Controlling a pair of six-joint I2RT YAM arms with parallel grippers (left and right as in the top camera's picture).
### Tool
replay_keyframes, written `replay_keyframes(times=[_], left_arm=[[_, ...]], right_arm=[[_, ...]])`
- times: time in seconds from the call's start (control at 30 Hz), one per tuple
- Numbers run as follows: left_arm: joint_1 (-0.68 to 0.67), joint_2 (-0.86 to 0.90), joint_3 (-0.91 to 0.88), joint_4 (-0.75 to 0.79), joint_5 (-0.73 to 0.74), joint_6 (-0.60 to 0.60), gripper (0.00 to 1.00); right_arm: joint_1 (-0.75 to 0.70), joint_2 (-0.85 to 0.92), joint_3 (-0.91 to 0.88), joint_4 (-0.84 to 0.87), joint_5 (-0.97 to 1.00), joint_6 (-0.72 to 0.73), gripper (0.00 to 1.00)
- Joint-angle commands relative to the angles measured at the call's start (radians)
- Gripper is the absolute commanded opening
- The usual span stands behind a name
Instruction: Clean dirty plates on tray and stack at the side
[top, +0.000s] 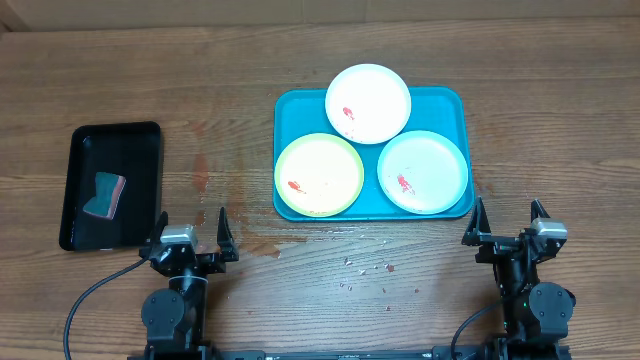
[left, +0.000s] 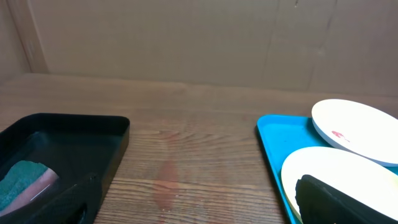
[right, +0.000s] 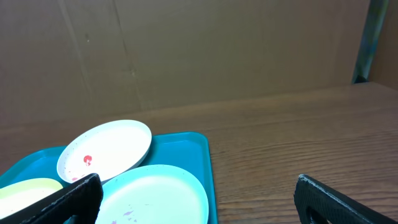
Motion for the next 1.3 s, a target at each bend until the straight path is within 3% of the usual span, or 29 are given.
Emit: replay_keyframes(times=[0.0, 0.4, 0.43, 0.5, 0.7, 0.77, 0.83, 0.87, 0.97, 1.1, 1.27], left_arm=[[-0.008, 0.004, -0.004, 0.004, -0.012, -0.003, 1.00], [-0.006, 0.004, -0.004, 0.041, -0.025, 0.004, 1.00], [-0.007, 0.004, -0.004, 0.096, 0.093, -0.134, 1.00], [-0.007, 0.004, -0.004, 0.181, 0.195, -0.212, 1.00], [-0.006, 0.005, 0.017, 0.551, 0.260, -0.173, 1.00], [-0.006, 0.024, 0.122, 0.418, 0.218, -0.072, 1.00], [-0.006, 0.076, 0.244, 0.178, 0.136, -0.040, 1.00], [-0.006, 0.182, 0.395, -0.080, 0.097, -0.009, 1.00], [-0.006, 0.385, 0.590, -0.323, 0.102, 0.043, 1.00], [-0.006, 0.631, 0.816, -0.498, 0.087, 0.158, 1.00], [0.089, 0.961, 1.064, -0.616, -0.051, 0.105, 1.00]], right_arm=[[0.002, 0.001, -0.010, 0.004, 0.010, -0.003, 1.00], [0.002, 0.001, -0.010, 0.004, 0.010, -0.004, 1.00], [0.002, 0.001, -0.010, 0.004, 0.010, -0.003, 1.00], [0.002, 0.001, -0.010, 0.004, 0.010, -0.003, 1.00], [0.002, 0.001, -0.010, 0.004, 0.010, -0.003, 1.00], [0.002, 0.001, -0.010, 0.004, 0.010, -0.003, 1.00], [0.002, 0.001, -0.010, 0.004, 0.010, -0.003, 1.00], [0.002, 0.001, -0.010, 0.004, 0.010, -0.003, 1.00], [0.002, 0.001, -0.010, 0.004, 0.010, -0.003, 1.00], [0.002, 0.001, -0.010, 0.004, 0.010, -0.003, 1.00], [0.002, 0.001, -0.010, 0.004, 0.010, -0.003, 1.00]])
